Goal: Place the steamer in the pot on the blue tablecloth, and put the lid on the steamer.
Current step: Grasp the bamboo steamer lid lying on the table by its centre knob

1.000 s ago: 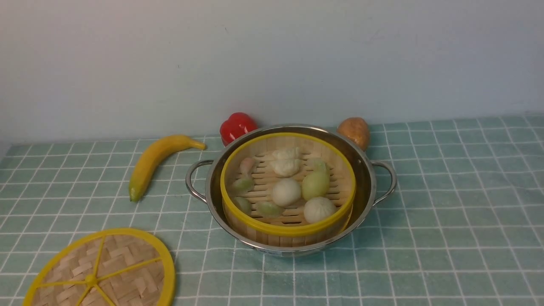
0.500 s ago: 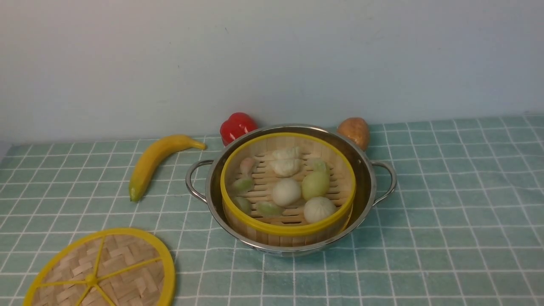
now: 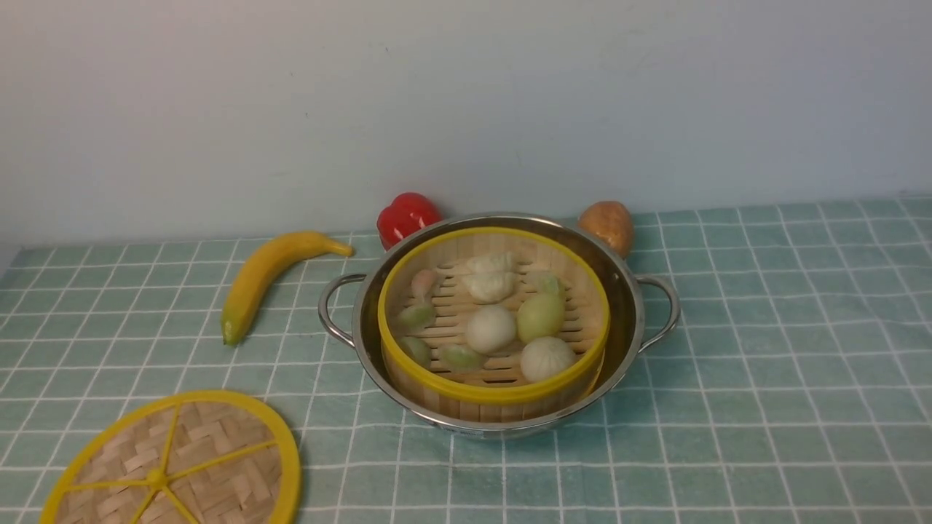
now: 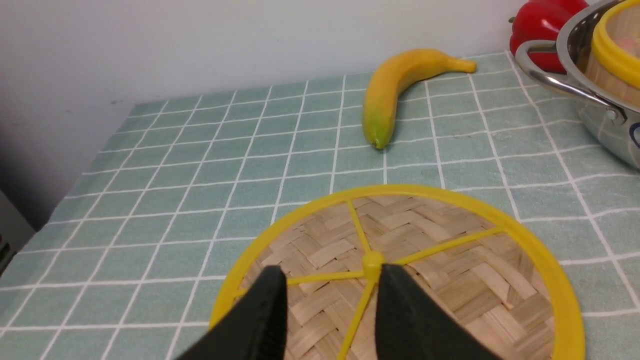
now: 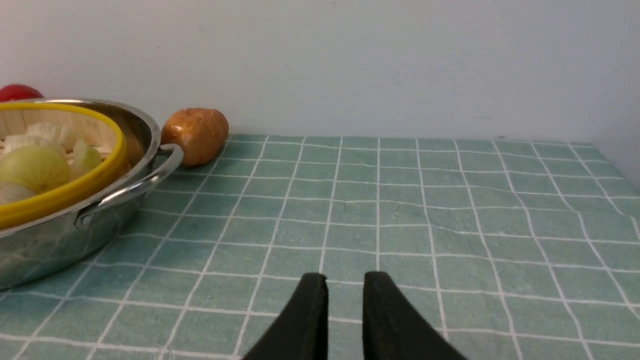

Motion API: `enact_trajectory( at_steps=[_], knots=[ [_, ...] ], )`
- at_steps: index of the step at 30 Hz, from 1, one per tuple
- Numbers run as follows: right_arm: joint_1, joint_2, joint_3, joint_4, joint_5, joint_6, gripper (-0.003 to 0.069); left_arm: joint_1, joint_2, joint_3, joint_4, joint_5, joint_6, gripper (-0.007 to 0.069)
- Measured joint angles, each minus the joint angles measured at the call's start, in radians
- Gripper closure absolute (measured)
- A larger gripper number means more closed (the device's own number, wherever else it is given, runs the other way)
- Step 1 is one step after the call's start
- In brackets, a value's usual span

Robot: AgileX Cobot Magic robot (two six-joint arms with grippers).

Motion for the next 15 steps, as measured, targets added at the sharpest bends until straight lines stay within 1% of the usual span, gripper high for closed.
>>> enact_trajectory(
  at_steps=[1,2,3,4,6,7,8,15],
  knots=[
    [0.0,0.0,0.0,0.011,0.001,-0.008,0.0522,0.0,0.0,0.0,0.0,0.0,0.0,0.0382],
    [0.0,0.0,0.0,0.071,0.008,-0.085,0.0517,0.0,0.0,0.0,0.0,0.0,0.0,0.0382],
    [0.0,0.0,0.0,0.078,0.008,-0.103,0.0517,0.0,0.0,0.0,0.0,0.0,0.0,0.0382],
    [0.0,0.0,0.0,0.125,0.009,-0.155,0.0514,0.0,0.0,0.0,0.0,0.0,0.0,0.0382],
    [0.0,0.0,0.0,0.156,0.011,-0.202,0.0511,0.0,0.0,0.0,0.0,0.0,0.0,0.0382],
    [0.0,-0.001,0.0,0.178,0.016,-0.246,0.0506,0.0,0.0,0.0,0.0,0.0,0.0,0.0382],
    [0.0,-0.001,0.0,0.178,0.023,-0.267,0.0503,0.0,0.0,0.0,0.0,0.0,0.0,0.0382],
    [0.0,-0.001,0.001,0.183,0.031,-0.296,0.0484,0.0,0.0,0.0,0.0,0.0,0.0,0.0382]
  ],
)
